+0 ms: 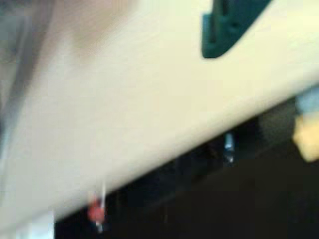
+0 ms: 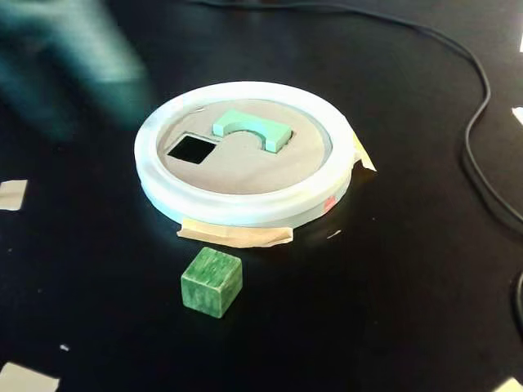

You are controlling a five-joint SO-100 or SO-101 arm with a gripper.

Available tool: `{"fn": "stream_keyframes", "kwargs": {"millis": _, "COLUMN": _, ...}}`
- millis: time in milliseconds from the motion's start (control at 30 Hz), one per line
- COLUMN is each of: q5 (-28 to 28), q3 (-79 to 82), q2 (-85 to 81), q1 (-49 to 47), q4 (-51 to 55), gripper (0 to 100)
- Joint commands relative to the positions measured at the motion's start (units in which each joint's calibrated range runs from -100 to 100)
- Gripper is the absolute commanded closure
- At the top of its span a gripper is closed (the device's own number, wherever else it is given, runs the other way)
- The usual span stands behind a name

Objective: Pick up the U shape block and drop it in corresponding U shaped hole

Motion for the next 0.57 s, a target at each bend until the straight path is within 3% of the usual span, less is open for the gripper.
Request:
{"fn": "stream_keyframes", "kwargs": {"millis": 0, "q5": 0.44, "q3": 19.05, "q2": -23.30, "q1": 3.19, "q4": 0.48, "gripper": 32}}
{"fn": "stream_keyframes", "kwargs": {"millis": 100, "q5": 0.39, "q3": 32.25, "q2": -36.28, "q1": 3.19, "q4": -0.12, "gripper": 32}}
{"fn": "stream_keyframes", "kwargs": {"millis": 367, "q5": 0.05, "q3": 66.40, "q2": -61.90, "q1": 2.94, "q4": -21.49, "gripper": 32}}
{"fn": "stream_keyframes", "kwargs": {"millis": 533, "q5": -0.05, "q3": 82.07, "q2": -78.02, "q1": 2.94, "q4": -27.31, "gripper": 32}}
